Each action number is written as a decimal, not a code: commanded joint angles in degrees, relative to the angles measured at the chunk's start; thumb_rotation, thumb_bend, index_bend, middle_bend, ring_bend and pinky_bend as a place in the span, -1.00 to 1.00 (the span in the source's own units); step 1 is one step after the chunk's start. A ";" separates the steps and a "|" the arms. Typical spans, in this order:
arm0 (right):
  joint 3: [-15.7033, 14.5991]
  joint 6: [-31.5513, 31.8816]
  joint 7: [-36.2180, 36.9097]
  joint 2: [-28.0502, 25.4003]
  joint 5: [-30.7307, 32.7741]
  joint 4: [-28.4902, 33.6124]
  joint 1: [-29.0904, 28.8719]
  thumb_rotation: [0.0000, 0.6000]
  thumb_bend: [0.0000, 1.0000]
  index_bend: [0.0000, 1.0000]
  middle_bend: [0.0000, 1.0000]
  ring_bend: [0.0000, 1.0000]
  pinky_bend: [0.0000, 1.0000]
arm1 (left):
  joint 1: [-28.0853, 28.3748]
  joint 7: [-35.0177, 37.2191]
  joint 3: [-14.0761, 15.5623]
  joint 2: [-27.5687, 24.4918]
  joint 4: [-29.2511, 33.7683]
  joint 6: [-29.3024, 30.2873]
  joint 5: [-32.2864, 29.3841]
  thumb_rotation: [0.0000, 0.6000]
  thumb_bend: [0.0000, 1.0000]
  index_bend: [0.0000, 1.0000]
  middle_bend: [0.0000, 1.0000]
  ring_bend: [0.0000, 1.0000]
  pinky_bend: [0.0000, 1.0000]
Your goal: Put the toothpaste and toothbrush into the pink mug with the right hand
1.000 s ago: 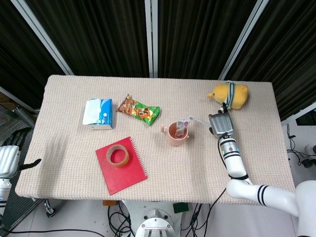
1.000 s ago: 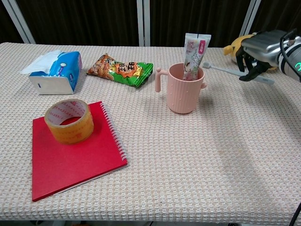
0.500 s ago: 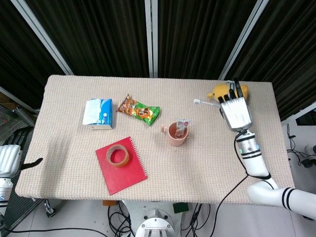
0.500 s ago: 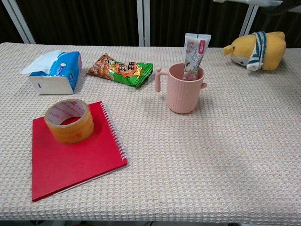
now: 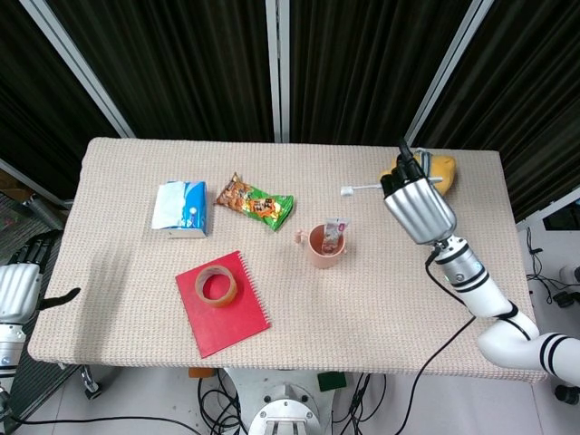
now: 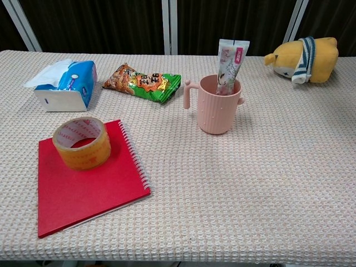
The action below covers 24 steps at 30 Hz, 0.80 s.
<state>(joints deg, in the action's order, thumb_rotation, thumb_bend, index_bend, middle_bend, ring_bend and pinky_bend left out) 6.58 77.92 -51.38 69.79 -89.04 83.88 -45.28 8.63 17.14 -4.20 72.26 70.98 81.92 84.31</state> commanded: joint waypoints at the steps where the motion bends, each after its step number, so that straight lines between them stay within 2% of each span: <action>1: -0.98 -2.42 -2.46 -1.95 -4.24 -0.56 -1.76 1.00 0.50 0.31 0.26 -0.38 -0.99 | -0.10 0.42 -0.04 0.12 -0.33 0.05 -0.16 1.00 -0.85 -0.79 -0.79 -0.80 -0.56; 10: -2.70 -8.46 -6.04 -5.61 -13.67 0.00 -5.24 1.00 0.49 0.31 0.26 -0.38 -1.00 | 0.10 1.50 0.10 1.36 -1.74 -0.05 0.13 1.00 -0.85 -0.79 -0.79 -0.80 -0.56; 16: -2.88 -12.02 -7.11 -7.24 -16.19 1.82 -6.11 1.00 0.39 0.33 0.26 -0.38 -1.00 | 0.04 1.95 0.10 1.53 -2.21 0.34 0.32 1.00 -0.85 -0.79 -0.79 -0.80 -0.56; 24: -2.74 -17.27 -9.21 -7.91 -19.18 2.50 -7.82 1.00 0.39 0.34 0.25 -0.38 -1.00 | 0.05 2.87 -0.29 2.04 -2.54 1.09 0.36 1.00 -0.85 -0.79 -0.79 -0.80 -0.56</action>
<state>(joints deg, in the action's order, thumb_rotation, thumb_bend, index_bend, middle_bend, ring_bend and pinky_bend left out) 3.74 61.68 -60.02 62.14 -107.47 86.10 -52.51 8.66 19.99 -4.49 74.27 68.47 83.01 84.64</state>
